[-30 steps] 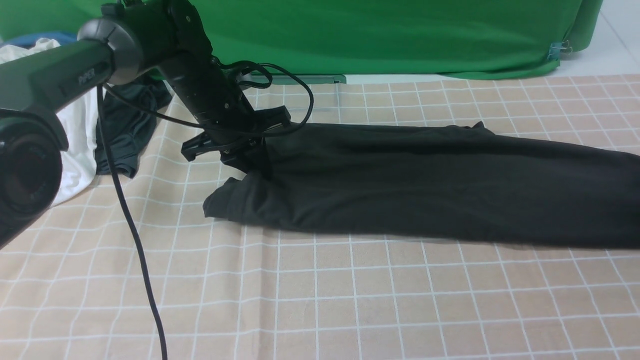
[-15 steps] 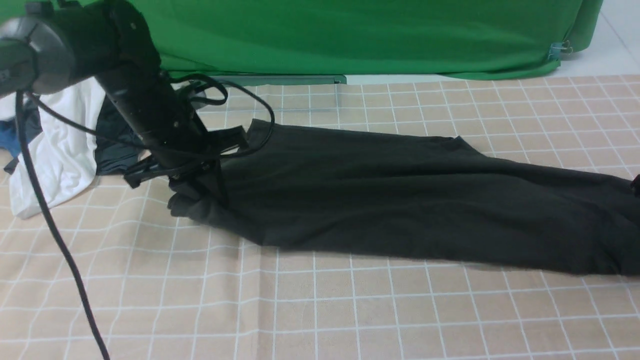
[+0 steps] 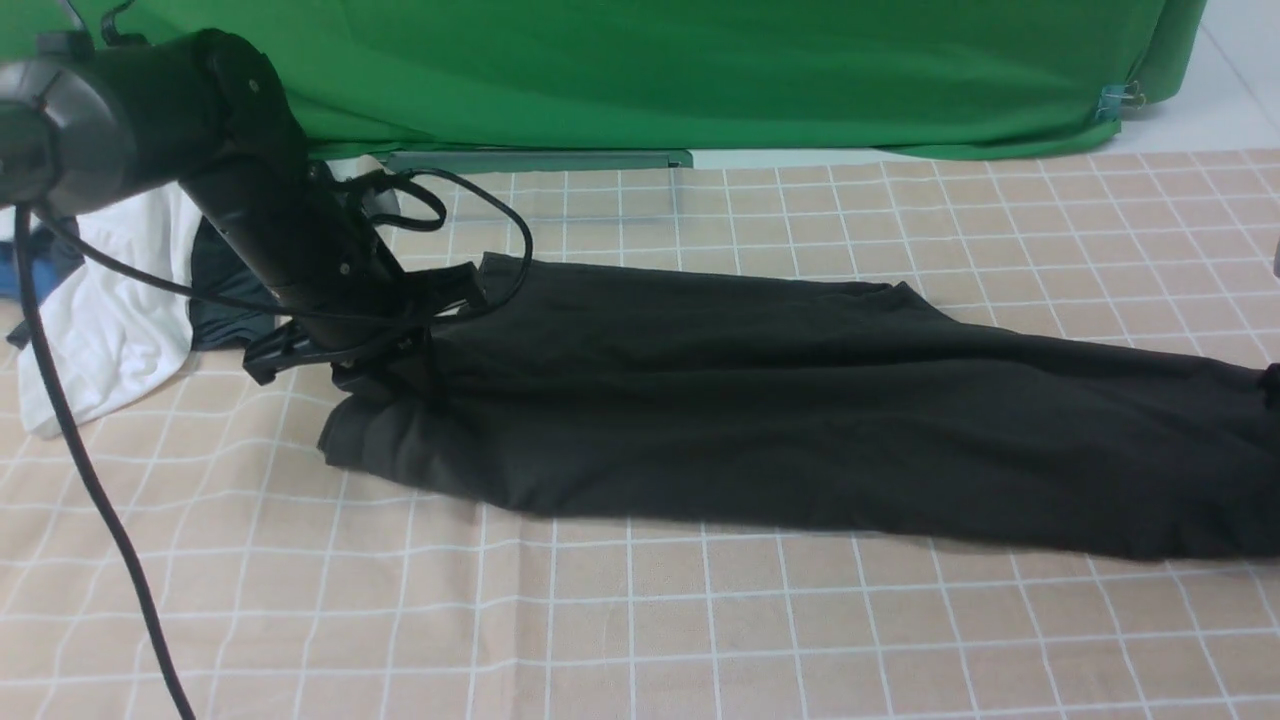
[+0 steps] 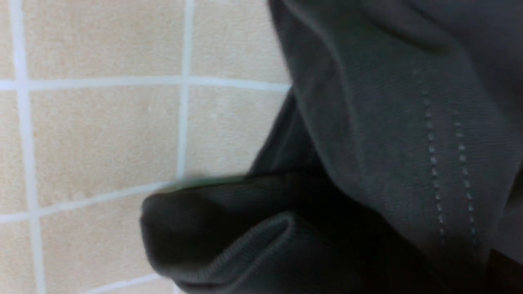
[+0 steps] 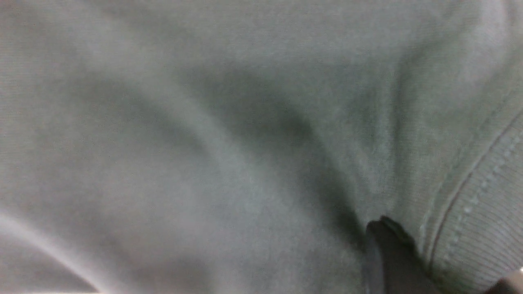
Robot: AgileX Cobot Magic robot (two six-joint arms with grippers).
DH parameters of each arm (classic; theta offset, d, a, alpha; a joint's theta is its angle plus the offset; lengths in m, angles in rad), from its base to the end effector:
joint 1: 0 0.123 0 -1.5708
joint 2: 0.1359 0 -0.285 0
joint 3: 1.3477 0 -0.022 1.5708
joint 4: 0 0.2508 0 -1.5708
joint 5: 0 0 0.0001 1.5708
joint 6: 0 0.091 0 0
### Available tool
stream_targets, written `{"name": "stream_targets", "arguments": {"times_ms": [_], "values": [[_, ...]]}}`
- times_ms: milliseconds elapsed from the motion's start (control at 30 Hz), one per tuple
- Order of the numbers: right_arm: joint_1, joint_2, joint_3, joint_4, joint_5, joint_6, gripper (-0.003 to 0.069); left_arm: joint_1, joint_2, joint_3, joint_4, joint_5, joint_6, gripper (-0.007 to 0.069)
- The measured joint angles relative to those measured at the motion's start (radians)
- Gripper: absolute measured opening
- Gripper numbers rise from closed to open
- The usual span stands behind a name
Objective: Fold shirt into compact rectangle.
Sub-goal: 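Fold the right end of the dark garment over onto its left end with the right gripper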
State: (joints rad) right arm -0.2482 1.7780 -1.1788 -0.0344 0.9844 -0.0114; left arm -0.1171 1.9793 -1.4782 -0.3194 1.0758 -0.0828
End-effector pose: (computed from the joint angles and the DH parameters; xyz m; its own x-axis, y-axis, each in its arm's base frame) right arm 0.3212 -0.0841 0.1970 -0.9737 0.2154 -0.0737 0.2181 0.9754 -0.0308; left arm 0.3893 -0.0711 0.1991 -0.9931 -0.1119 -0.0350 -0.0970 0.9517 -0.2914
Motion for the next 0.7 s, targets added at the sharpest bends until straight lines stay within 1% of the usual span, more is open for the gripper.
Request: {"name": "stream_targets", "arguments": {"times_ms": [133, 200, 267, 300, 333, 367, 433, 533, 600, 700], "values": [[0.0, 0.0, 0.0, -0.012, 0.0, 0.004, 0.0104, 0.0, 0.035, 0.0, 0.029, 0.034, -0.041, 0.0131], [0.0, 0.0, 0.0, -0.014, 0.0, 0.006, 0.0104, 0.003, 0.043, -0.023, 0.043, 0.058, -0.046, 0.0211], [0.0, 0.0, 0.0, -0.015, 0.0, 0.005, 0.0104, 0.012, 0.045, -0.09, 0.053, 0.107, -0.047, 0.0311], [0.0, 0.0, 0.0, -0.015, -0.001, 0.005, 0.0104, 0.019, 0.045, -0.129, 0.056, 0.12, -0.047, 0.0349], [0.0, 0.0, 0.0, -0.015, -0.001, 0.005, 0.0104, 0.023, 0.045, -0.154, 0.057, 0.124, -0.047, 0.0384], [0.0, 0.0, 0.0, -0.015, -0.001, 0.005, 0.0104, 0.034, 0.045, -0.201, 0.059, 0.127, -0.047, 0.0435], [0.0, 0.0, 0.0, -0.017, -0.001, 0.005, 0.0104, 0.047, 0.045, -0.259, 0.06, 0.126, -0.047, 0.0506], [0.0, 0.0, 0.0, -0.018, -0.001, 0.006, 0.0104, 0.051, 0.059, -0.282, 0.06, 0.109, -0.047, 0.0562], [0.001, 0.0, 0.0, -0.018, -0.002, 0.006, 0.0104, 0.051, 0.096, -0.285, 0.043, 0.078, -0.044, 0.058], [0.001, 0.0, 0.0, -0.018, -0.004, 0.006, 0.0104, 0.051, 0.154, -0.285, 0.006, 0.052, -0.026, 0.0581]]}}
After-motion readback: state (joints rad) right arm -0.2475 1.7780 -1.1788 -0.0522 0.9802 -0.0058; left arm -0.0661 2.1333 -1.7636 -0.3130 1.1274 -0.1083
